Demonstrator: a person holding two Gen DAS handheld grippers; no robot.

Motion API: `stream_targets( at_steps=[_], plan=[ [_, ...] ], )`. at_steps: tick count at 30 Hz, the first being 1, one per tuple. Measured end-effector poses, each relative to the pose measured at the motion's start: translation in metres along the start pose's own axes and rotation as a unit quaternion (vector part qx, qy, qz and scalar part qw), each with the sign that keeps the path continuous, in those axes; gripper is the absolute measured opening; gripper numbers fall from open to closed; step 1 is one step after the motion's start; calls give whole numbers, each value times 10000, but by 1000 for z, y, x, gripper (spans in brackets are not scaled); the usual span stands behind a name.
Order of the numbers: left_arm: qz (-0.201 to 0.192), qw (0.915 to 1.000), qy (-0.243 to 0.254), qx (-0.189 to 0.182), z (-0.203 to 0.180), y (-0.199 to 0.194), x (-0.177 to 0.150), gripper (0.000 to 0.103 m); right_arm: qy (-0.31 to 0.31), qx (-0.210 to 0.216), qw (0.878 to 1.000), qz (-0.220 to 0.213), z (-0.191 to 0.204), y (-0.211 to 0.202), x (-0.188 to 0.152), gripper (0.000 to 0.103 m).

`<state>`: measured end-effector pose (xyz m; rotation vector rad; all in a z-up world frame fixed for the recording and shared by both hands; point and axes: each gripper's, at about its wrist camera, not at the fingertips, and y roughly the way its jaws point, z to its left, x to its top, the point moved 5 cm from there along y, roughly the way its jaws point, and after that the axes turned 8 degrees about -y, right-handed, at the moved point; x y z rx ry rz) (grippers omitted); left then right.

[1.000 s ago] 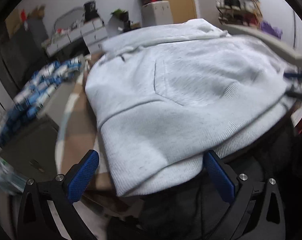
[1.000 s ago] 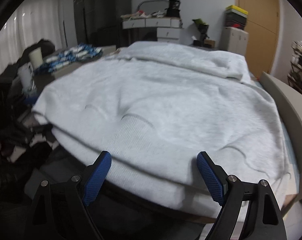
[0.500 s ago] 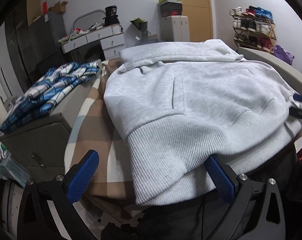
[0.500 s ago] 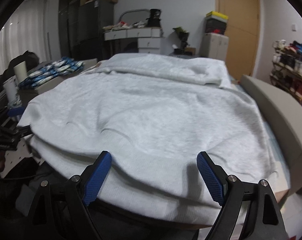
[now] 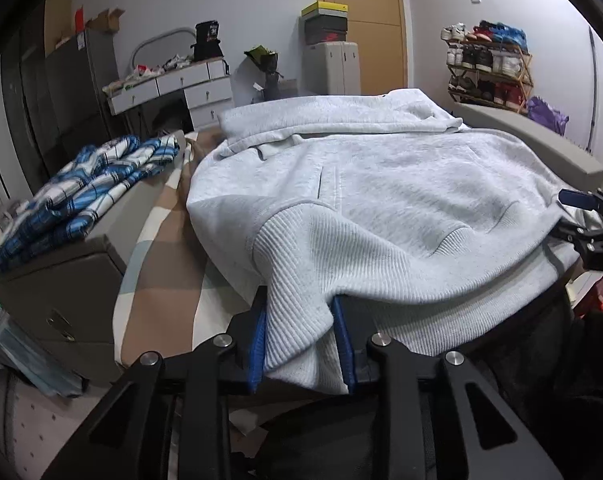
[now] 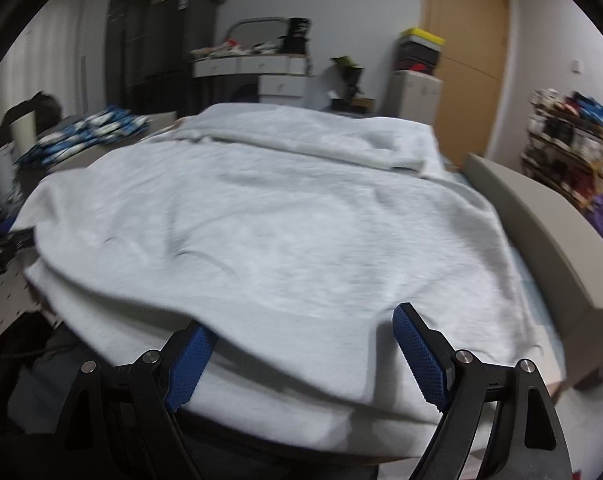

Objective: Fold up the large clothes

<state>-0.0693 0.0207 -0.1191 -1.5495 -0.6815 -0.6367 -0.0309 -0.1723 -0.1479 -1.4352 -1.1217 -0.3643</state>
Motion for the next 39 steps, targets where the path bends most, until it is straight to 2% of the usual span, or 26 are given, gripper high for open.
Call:
stream_targets(
  at_steps=[4,6,9,10,11,13,15,17,18,20,22,24,26,28,30,33,37,39],
  plan=[
    [156,9996,-216,-132,7,3,0,24,281,-441,9986,-33,-28,-4,-1,88],
    [169,9994,-276,-123,9,4,-1,26,321,-524,9981,-18,-36,-6,-3,88],
    [120,9990,-415,-146,12,3,0,26,422,173,9989,81,-35,-8,-6,88],
    [116,9988,-439,-156,12,4,0,28,290,222,9993,73,-31,-9,-7,88],
    [126,9989,-434,-125,12,4,-1,30,127,130,9998,113,-26,-9,-8,88],
    [78,9991,-403,57,13,4,-1,45,-204,-140,9996,160,-17,-7,-11,88],
    [-37,9991,-403,90,16,2,0,51,-261,-212,9991,262,-15,-4,-13,88],
    [-66,9991,-425,-29,16,0,0,56,-131,-327,9991,234,-22,-5,-12,87],
    [-23,9991,-429,-64,17,1,-1,61,-87,-411,9987,272,-26,-5,-12,84],
    [76,9990,-415,-125,19,1,-5,62,80,-437,9984,361,-35,-4,-12,62],
    [145,9987,-438,-216,21,1,-6,62,370,-45,9987,345,-38,-5,-9,24],
    [176,9980,-463,-385,21,-2,-7,62,547,-15,9984,110,-38,-14,-4,10],
    [94,9982,-393,-434,20,-6,-7,65,644,-55,9977,-203,-39,-25,4,9],
    [53,9986,-250,-460,15,-8,-8,74,890,67,9947,-517,-44,-38,11,7],
    [8,9992,-139,-384,12,-7,-8,74,1110,111,9907,-774,-50,-48,15,6],
    [28,9994,34,-337,6,-5,-10,74,1398,132,9856,-938,-58,-53,17,6],
    [-201,9996,-18,174,12,-5,-6,74,1526,217,9836,-938,-59,-52,15,6],
    [-379,9988,-167,278,18,-8,-2,72,1490,239,9844,-908,-58,-49,15,6]
  ],
)
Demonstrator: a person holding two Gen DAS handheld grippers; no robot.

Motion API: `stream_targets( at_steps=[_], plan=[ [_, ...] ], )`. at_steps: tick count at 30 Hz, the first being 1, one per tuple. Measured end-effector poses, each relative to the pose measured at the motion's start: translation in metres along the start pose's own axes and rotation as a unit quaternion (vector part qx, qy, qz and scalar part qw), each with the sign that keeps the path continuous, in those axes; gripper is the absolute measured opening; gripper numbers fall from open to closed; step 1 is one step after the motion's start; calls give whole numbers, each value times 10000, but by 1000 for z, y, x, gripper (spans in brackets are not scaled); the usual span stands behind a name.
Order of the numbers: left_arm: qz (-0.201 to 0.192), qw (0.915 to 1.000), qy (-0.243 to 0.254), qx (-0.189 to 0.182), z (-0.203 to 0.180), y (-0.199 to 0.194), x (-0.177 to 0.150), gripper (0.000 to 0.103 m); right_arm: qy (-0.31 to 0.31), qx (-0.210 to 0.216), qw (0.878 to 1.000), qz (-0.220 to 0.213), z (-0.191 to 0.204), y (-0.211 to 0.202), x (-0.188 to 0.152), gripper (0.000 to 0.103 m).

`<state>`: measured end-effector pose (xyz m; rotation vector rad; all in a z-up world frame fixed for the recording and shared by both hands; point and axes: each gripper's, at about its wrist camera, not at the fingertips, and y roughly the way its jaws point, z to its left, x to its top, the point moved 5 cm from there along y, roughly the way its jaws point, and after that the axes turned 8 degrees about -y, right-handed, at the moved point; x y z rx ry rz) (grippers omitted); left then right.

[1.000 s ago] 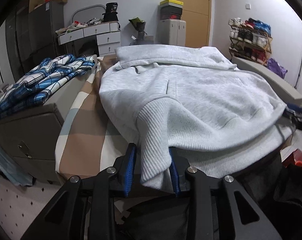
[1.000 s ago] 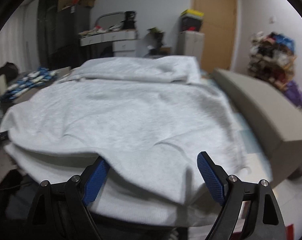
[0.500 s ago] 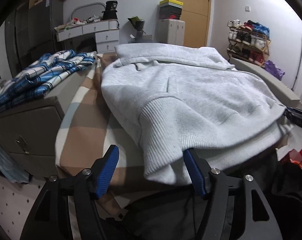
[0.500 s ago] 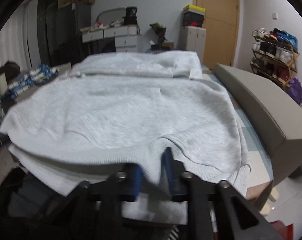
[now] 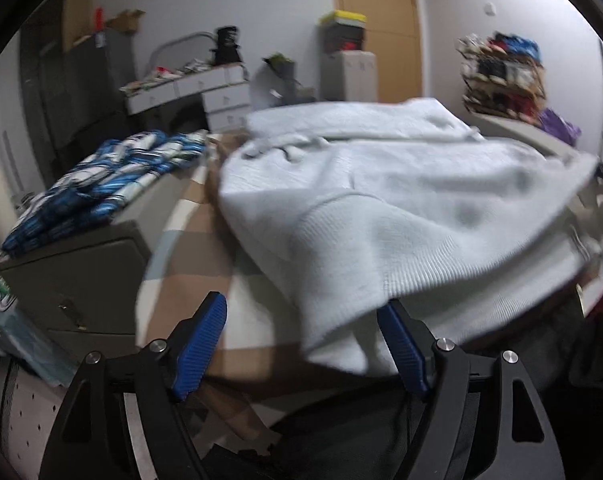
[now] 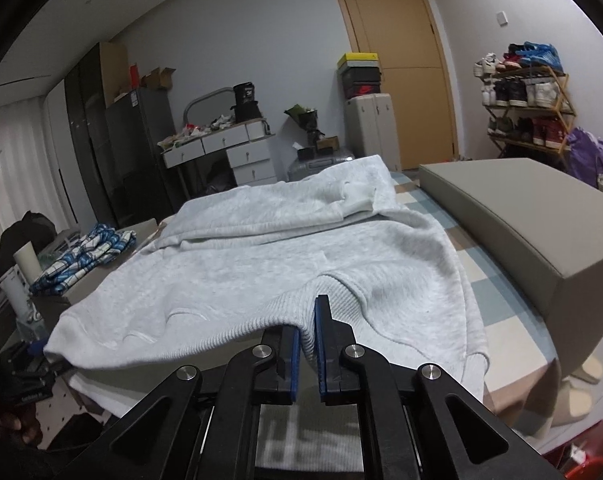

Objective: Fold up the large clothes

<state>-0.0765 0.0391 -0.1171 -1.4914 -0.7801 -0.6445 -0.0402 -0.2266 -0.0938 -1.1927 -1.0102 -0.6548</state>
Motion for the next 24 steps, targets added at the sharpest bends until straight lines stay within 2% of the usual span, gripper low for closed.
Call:
stream_targets(
  at_steps=[2,3,4,7,9,11,12,14,15,17,19,22,24],
  plan=[
    [-359,9991,-19,233,3,-6,4,41,-40,-13,10000,21,0,2,0,6],
    [-411,9985,64,348,3,-8,6,14,-62,-32,10000,2,1,1,0,6],
    [-401,9986,102,322,2,-8,8,3,-72,-19,10000,17,1,1,0,6],
    [-681,9973,-203,200,8,-21,13,0,-109,-47,9999,100,0,2,-1,6],
    [-728,9969,-238,201,10,-27,14,0,-163,-73,9997,160,-2,3,-2,7],
    [-593,9979,-192,190,12,-25,10,0,-338,-118,9989,287,-1,5,-6,12],
    [-515,9982,-198,225,15,-21,5,0,-445,-133,9983,349,-1,6,-8,15],
    [-288,9989,-273,251,20,-11,-2,0,-650,-72,9960,609,-2,10,-16,28],
    [-205,9989,-348,240,23,-7,-6,0,-732,-64,9941,794,-4,13,-20,40],
    [-114,9987,-460,191,27,-3,-7,0,-812,61,9907,1089,-11,15,-30,46],
    [-161,9987,-460,164,27,-6,-5,0,-870,-78,9875,1311,-25,14,-37,51],
    [-169,9987,-445,167,25,-6,-6,0,-873,-528,9867,1267,-51,2,-39,59],
    [-135,9986,-494,146,26,-5,-7,0,-834,-639,9888,1061,-60,-8,-34,65]
  ],
)
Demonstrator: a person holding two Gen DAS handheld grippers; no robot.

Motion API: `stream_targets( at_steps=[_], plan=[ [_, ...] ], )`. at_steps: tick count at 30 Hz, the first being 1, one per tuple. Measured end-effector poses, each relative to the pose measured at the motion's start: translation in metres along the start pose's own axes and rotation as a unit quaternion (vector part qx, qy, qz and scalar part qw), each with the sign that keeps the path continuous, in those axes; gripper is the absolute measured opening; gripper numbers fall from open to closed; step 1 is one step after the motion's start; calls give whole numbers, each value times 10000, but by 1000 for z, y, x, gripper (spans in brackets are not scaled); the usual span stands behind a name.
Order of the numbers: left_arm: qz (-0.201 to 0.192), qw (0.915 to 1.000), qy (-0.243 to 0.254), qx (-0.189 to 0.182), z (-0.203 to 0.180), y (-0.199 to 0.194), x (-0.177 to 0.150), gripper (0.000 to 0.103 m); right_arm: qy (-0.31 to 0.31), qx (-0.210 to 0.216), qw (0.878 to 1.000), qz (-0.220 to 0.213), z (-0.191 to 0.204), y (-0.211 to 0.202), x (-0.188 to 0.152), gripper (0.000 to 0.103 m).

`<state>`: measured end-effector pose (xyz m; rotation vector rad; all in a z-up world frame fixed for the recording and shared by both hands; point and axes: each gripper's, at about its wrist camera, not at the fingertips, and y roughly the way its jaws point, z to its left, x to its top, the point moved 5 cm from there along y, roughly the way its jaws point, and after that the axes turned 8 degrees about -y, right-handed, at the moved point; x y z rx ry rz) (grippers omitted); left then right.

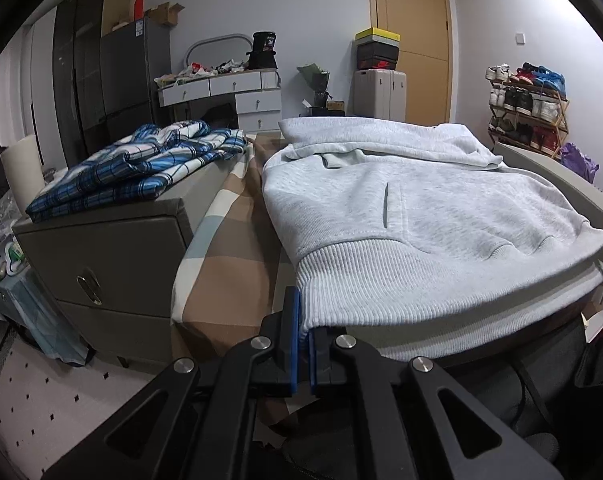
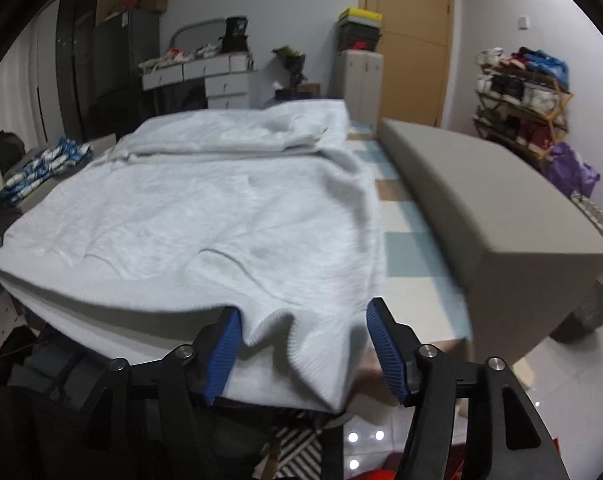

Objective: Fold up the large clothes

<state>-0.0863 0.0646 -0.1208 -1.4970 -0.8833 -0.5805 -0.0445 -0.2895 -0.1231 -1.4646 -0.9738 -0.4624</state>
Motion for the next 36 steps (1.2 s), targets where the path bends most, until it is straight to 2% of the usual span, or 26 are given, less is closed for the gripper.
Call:
stream_targets(
  at_steps=[3,7,10,12,15,19,21,23,27,31,32,33,34,36],
  plan=[
    [-2,10000,23,12,0,-1,0,0,-159,190,9996,-106,0,-8,4,67],
    [19,10000,20,18,0,-1,-1,0,-489,564,9970,207,7,-7,-4,73],
    [39,9999,72,60,-1,0,-4,0,-656,323,9965,404,13,5,-15,74],
    [50,9999,79,72,-1,1,-4,0,-555,97,9973,481,12,15,-18,74],
    [56,9999,69,64,0,1,-3,0,-558,-296,9972,394,11,19,-20,73],
    [84,9999,41,45,0,1,-4,1,-1543,-175,9864,543,24,11,-23,72],
    [101,9999,27,44,1,2,-4,1,-1746,-289,9824,604,18,7,-24,73],
    [100,9999,42,59,0,2,-5,1,-1629,-248,9837,722,7,8,-27,73],
    [113,9999,36,56,1,3,-4,1,-1030,-205,9923,660,-7,14,-24,73],
    [118,9999,11,49,1,3,-4,1,-986,-800,9910,415,3,26,-14,71],
    [120,9999,11,44,1,3,-4,1,-941,-823,9915,369,4,27,-11,67],
    [123,9999,-2,30,1,3,-4,1,-899,-755,9926,299,7,26,-9,51],
    [125,9999,-21,16,1,3,-4,1,-860,-672,9938,204,8,22,-7,27],
    [139,9999,-67,2,4,3,-4,1,-638,-383,9972,-7,-2,6,-3,1]
  ],
)
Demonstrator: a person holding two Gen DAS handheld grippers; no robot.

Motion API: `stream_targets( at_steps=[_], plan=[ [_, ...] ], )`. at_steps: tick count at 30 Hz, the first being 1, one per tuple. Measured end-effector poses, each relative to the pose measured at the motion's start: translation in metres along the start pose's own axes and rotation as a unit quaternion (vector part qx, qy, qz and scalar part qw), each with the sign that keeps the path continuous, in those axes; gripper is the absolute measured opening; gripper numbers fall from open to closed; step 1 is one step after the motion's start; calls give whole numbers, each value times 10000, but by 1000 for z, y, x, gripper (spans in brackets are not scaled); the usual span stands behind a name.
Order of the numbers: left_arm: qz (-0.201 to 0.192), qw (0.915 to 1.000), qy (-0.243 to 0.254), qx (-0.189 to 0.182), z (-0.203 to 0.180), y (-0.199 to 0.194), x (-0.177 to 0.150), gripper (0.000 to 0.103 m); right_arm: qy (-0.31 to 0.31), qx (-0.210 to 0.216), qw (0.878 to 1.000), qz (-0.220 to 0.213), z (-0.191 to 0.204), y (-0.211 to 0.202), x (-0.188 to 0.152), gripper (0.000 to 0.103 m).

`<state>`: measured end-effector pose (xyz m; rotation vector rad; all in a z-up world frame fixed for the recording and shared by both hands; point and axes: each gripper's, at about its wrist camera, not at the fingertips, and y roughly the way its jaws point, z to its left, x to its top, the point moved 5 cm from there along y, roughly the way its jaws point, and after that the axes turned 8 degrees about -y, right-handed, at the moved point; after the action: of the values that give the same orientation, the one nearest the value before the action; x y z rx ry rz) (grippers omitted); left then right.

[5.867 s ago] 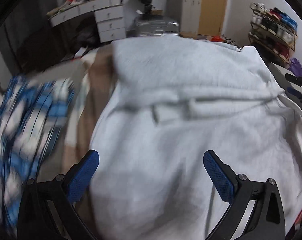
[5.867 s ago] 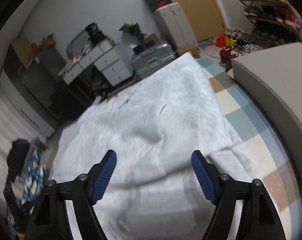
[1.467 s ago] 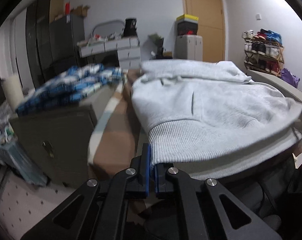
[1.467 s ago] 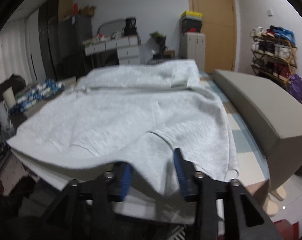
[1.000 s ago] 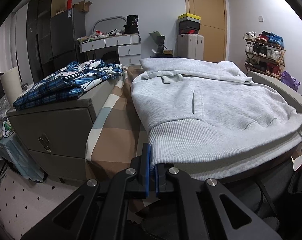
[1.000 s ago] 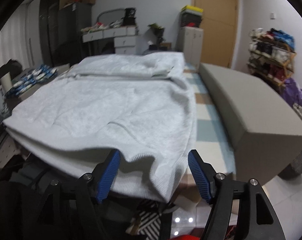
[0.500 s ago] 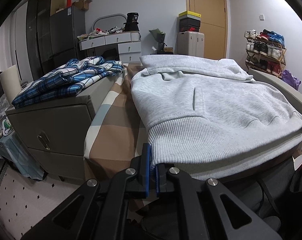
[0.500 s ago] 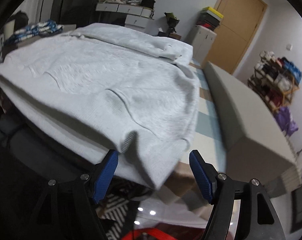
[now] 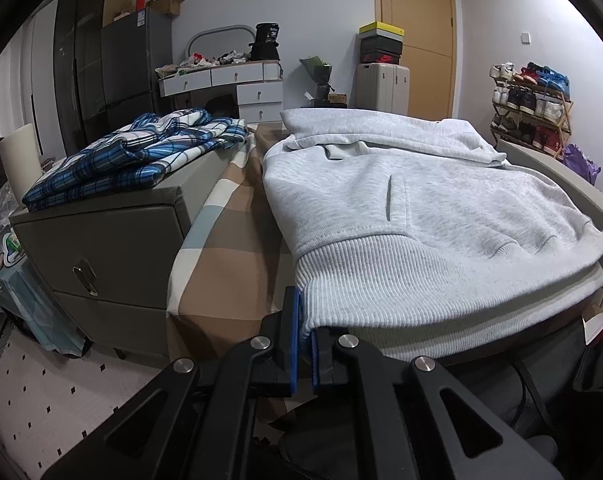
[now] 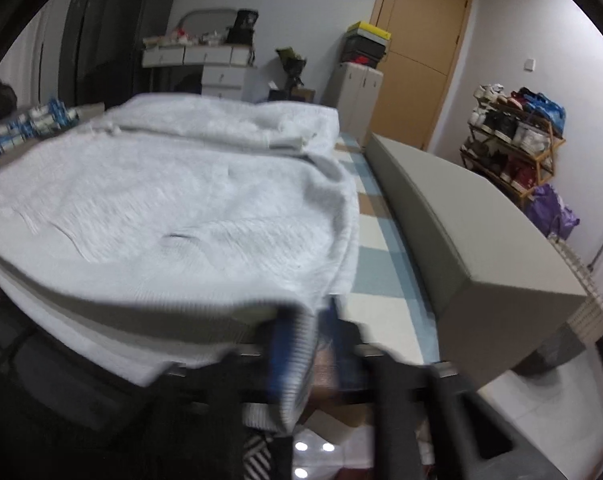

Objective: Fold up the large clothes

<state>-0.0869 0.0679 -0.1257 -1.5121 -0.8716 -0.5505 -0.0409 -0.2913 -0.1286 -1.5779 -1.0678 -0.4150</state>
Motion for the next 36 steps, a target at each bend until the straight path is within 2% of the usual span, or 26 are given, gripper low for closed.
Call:
stream_targets(
  at_steps=[2,5,9,11,13,14,15,16,18,21,23,24,25,26,28,30,33,36],
  plan=[
    [1,10000,-8,-27,2,0,0,1,380,126,9992,-74,-25,-13,-2,1],
    [21,10000,16,-70,0,1,-1,1,969,496,9940,74,-58,-17,-13,1],
    [56,9999,139,-1,-2,1,-2,3,805,657,9943,250,-45,-8,-23,2],
    [122,9998,125,13,-3,3,-2,13,867,754,9929,302,-38,-2,-24,9],
    [121,9998,3,147,2,4,-1,43,927,712,9926,337,-34,2,-23,22],
    [128,9997,-78,183,4,4,-1,49,909,663,9930,365,-31,4,-23,25],
    [152,9996,-171,186,6,5,0,54,898,648,9931,379,-30,6,-24,32],
    [200,9993,-269,139,8,7,2,54,910,608,9933,379,-29,7,-24,41],
    [220,9993,-301,99,6,9,5,54,1023,615,9921,379,-28,12,-24,49],
    [61,9993,-140,350,-4,13,12,54,1230,624,9897,377,-26,20,-24,53],
    [-49,9988,0,485,-11,14,13,53,1430,518,9876,399,-29,27,-24,53],
    [-134,9983,64,563,-14,14,15,38,1572,464,9856,428,-32,29,-24,53],
    [-195,9978,168,606,-17,13,17,8,1790,435,9821,393,-36,31,-23,42],
    [-176,9979,221,579,-19,13,18,2,1956,476,9788,365,-39,34,-21,31],
    [-337,9977,111,578,-18,6,21,2,2162,555,9745,234,-44,32,-17,19],
    [-509,9972,132,537,-15,-7,28,1,1989,542,9785,8,-43,22,-10,15],
    [-571,9970,227,462,-9,-24,37,1,1666,736,9831,-195,-40,4,-1,13],
    [-476,9978,321,323,-6,-37,35,1,1269,774,9888,-167,-42,-15,1,12]
  ],
)
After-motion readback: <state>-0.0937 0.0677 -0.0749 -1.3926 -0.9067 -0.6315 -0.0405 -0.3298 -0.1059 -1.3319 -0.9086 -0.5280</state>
